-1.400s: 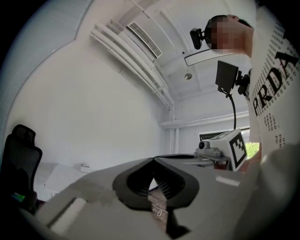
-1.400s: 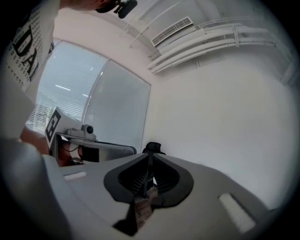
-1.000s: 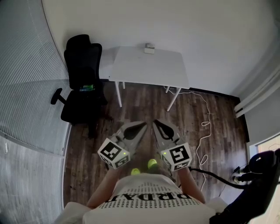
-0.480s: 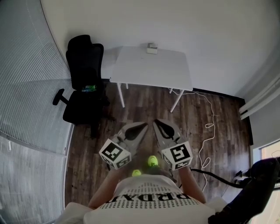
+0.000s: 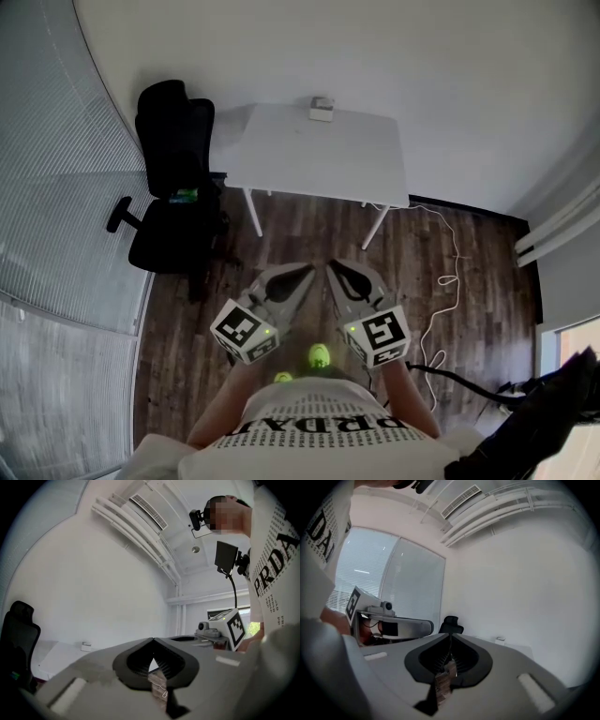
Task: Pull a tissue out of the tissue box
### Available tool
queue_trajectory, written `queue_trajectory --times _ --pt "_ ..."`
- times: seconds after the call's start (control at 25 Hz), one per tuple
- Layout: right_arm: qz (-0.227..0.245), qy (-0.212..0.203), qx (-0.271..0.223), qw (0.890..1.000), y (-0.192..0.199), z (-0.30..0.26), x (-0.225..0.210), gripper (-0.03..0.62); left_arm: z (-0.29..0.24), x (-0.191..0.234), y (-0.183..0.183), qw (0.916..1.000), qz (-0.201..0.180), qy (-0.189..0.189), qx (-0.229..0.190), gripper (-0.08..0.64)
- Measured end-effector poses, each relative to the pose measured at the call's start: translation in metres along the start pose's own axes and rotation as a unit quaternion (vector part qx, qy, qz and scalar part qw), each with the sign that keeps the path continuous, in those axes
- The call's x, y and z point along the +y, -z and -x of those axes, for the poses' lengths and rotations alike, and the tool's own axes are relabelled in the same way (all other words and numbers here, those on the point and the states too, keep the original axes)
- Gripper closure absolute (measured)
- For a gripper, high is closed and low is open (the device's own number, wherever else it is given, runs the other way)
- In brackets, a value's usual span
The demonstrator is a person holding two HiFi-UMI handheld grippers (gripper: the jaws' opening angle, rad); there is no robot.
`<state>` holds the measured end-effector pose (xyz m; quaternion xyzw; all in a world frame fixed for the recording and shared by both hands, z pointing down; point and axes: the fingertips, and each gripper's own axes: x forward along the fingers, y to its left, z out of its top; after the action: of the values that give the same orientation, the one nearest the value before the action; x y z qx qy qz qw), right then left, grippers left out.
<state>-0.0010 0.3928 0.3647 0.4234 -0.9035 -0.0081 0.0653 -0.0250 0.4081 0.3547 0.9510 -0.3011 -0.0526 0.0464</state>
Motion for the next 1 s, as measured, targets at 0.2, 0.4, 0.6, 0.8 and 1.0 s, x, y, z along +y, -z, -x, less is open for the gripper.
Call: queue_trajectory --times 0.2,0.4,0.6,0.8,1.0 --pt "-0.003 -0.014 0.001 1.0 0.003 -0.008 -0.034 0.572 -0.033 0.011 0.004 0.9999 0.0 -0.01 0.003 0.568" --pt "-0.01 -0.027 -0.003 1.0 0.009 -0.02 -0.059 0.572 -0.056 0.027 0.008 0.9996 0.0 -0.025 0.011 0.568" --pt "-0.011 -0.038 0.005 0.999 0.015 -0.024 -0.082 0.572 -0.077 0.035 0.012 0.9992 -0.002 -0.037 0.015 0.568" --pt "-0.011 -0.041 0.002 0.999 0.02 -0.023 -0.1 0.571 -0.092 0.037 0.017 0.9989 -0.001 -0.046 0.011 0.568" --pt "-0.015 -0.044 0.001 0.999 0.017 -0.027 -0.114 0.571 -0.107 0.041 0.015 0.9988 0.0 -0.047 0.013 0.568"
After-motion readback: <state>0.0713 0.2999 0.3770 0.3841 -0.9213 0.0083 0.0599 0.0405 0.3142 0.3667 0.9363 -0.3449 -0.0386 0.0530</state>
